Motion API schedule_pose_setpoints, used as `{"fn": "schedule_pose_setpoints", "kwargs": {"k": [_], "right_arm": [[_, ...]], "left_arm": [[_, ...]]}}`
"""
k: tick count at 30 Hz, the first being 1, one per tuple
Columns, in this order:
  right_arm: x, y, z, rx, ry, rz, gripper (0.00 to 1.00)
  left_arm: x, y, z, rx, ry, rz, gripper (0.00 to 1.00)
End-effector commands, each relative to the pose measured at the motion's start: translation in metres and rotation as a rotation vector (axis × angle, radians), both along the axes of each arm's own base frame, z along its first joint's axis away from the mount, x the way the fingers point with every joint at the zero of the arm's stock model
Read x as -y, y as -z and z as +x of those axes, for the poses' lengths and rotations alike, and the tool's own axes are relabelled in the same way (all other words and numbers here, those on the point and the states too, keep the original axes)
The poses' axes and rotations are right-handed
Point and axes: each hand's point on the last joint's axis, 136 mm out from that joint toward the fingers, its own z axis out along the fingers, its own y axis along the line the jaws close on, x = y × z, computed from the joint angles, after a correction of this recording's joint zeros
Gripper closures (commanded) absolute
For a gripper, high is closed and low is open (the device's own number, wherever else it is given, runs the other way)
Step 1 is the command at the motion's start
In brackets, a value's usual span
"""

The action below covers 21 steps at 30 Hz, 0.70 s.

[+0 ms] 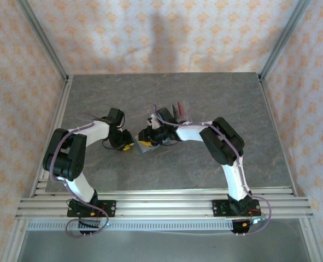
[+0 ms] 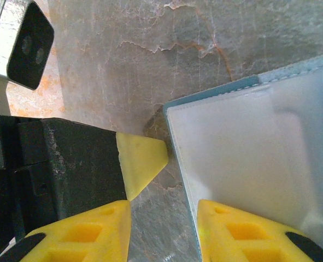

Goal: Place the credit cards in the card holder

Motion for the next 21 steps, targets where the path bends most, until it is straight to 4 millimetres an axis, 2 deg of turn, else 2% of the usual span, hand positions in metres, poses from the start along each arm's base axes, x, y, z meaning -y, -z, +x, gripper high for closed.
{"fn": "schedule_pose_setpoints", "kwargs": {"k": [1,11,16,21], "right_arm": [[-0.002,0.0,-0.001,0.001,-0.016,-0.006,0.63],[0.002,0.024,0.001,-0.08,0.021,-0.031,0.63],[0.005,0.029,0.004,-0.102,0.037,-0.04,0.62],[0.006,0.033,0.005,-0.118,0.042,-0.038,0.62]], "left_arm": [[0.027,0.013,0.013,0.066,0.045,-0.048,0.75],[0.03,-0.02,0.013,0.148,0.023,-0.09,0.67],[0.035,-0.025,0.007,0.18,0.021,-0.117,0.64],[0.037,-0.022,0.004,0.196,0.019,-0.127,0.63]]}}
